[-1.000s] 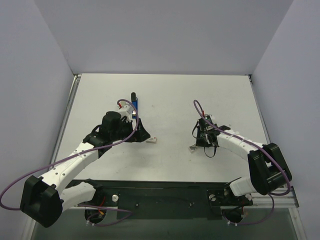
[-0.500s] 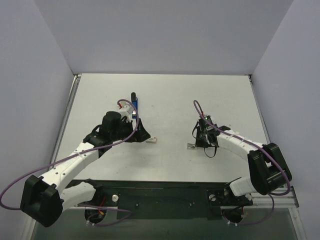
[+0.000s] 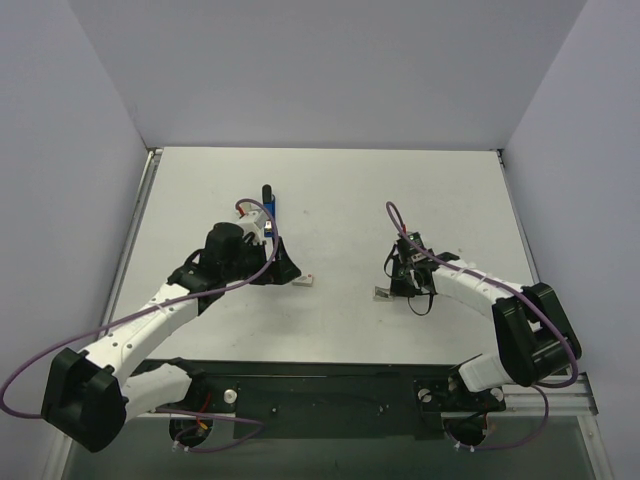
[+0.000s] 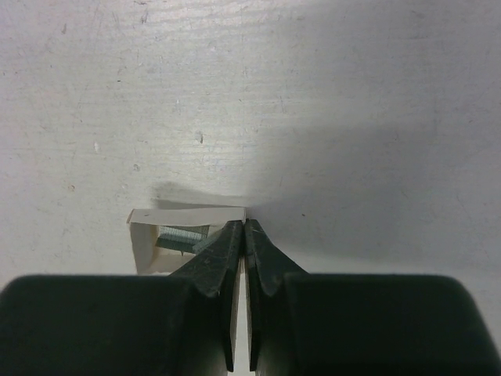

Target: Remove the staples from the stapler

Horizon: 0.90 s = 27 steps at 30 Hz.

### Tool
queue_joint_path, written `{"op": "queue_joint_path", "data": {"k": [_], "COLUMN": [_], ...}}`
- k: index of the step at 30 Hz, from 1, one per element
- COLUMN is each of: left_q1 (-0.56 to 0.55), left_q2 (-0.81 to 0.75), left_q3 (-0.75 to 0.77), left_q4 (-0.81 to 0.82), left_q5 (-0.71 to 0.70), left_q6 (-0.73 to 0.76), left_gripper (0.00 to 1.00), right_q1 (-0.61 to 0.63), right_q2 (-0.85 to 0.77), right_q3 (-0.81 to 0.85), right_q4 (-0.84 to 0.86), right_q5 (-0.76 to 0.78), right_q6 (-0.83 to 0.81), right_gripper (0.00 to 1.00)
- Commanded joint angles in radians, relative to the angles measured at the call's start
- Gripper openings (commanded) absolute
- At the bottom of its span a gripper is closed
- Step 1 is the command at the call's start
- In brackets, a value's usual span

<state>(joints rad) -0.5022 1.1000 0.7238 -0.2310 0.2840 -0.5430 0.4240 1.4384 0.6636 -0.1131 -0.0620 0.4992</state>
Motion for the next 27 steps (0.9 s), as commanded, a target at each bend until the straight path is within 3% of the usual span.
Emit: {"op": "queue_joint_path", "data": {"k": [1,11,19,24,27], "left_q1": [-0.004,-0.019,-0.038,-0.041,-0.044], "left_q2": [0.012,0.092,0.19,0.25,0.28], "left_q3": [0.0,-0.015,-0.029,-0.023,-0.024], "left_q4": [0.038,0.071,0.087,0.116,0.136], "left_q5": [-0.02,-0.135,-0.244,-0.273,-0.275], "left_q6": [-0.009,-0.048,-0.089,-0.1,-0.107], "left_gripper": [0.93,0.92,0.81,0.64,0.48], "right_q1": [-0.001,0.09,0.167,0.194,0.208], "right_q2": [0.001,-0.015,0.056,0.112,0.154], "right_q3": [0.008,0.099,0.218,0.267,0.291], "right_q4": [-0.025,-0.092,-0.125,-0.116,-0.112], "right_q5": [-0.006,0.059,0.126,0.111,0.1], "right_q6": [0.007,0.006,-0.002,0.007,0.018], "right_gripper": [0.0,0.0,0.0,0.0,0.0]}}
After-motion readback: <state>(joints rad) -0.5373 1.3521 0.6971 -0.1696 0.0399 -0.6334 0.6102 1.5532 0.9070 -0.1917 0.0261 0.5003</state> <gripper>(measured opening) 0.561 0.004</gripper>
